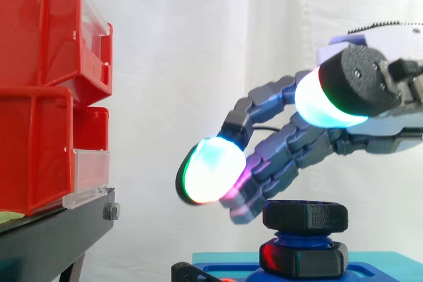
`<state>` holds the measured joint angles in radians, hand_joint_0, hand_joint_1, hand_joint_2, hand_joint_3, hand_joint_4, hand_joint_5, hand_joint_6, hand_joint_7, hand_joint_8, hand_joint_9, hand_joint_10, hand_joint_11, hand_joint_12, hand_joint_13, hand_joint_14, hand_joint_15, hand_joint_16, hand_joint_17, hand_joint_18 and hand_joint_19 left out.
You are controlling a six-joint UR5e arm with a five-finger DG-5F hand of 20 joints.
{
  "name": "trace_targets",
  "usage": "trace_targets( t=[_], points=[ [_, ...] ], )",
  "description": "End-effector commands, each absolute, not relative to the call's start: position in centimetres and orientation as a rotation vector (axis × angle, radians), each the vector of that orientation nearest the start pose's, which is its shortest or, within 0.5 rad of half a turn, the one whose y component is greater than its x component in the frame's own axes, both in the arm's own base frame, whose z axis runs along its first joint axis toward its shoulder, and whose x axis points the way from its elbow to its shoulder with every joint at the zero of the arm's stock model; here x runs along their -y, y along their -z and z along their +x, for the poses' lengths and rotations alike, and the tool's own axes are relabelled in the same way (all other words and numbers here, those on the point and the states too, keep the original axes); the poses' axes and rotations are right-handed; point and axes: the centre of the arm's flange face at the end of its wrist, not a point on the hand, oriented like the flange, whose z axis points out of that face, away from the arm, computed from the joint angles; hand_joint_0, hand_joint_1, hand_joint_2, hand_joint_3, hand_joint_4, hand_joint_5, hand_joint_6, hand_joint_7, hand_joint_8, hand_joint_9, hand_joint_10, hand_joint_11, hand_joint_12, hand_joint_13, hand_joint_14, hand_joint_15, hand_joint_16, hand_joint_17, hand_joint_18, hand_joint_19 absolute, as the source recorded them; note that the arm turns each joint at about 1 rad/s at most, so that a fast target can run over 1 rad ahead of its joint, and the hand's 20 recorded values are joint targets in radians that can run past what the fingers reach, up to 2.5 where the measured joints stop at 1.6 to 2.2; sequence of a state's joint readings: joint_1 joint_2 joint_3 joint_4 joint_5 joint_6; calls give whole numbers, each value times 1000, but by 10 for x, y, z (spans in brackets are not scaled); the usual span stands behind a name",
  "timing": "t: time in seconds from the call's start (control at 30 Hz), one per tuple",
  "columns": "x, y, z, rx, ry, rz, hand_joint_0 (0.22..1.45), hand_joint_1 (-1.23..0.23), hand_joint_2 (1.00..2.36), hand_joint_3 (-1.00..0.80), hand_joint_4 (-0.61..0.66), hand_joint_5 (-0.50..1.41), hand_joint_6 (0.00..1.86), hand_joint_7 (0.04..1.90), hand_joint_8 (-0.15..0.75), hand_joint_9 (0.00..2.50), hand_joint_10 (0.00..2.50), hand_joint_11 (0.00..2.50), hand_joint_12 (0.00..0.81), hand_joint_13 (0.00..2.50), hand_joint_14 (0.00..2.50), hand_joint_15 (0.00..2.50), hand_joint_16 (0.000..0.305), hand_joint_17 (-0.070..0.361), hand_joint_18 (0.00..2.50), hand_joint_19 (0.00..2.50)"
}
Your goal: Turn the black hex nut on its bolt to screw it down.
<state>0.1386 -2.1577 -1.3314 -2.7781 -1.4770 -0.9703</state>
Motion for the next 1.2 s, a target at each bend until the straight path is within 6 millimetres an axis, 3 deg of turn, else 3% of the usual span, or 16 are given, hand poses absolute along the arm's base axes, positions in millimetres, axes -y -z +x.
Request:
trace_targets(
  t=[0.0,0.3,0.47,0.8,0.93,1.17],
  points=[
    [44,-272,730,-1528,-524,416,516,-374,1000,-500,257,-185,502,752,317,496,5,169,378,298,0,0,56,126,424,322],
    [47,-268,732,-1541,-521,400,522,-371,1000,-500,256,-184,502,764,321,548,6,228,375,349,0,0,55,124,478,347],
    [47,-268,732,-1541,-518,397,524,-371,1000,-500,287,-172,503,848,339,681,13,439,375,429,1,43,55,124,545,363],
    [41,-291,741,-1547,-497,330,528,-374,1000,-500,288,-179,503,857,344,666,13,532,384,626,6,197,54,122,583,392],
    [40,-291,741,-1548,-492,323,530,-375,1000,-500,289,-178,503,862,346,693,13,612,384,712,9,273,53,119,598,399],
    [35,-292,740,-1555,-488,308,532,-375,1000,-500,308,-175,503,894,378,763,16,954,389,916,15,538,51,116,686,484]
  ],
)
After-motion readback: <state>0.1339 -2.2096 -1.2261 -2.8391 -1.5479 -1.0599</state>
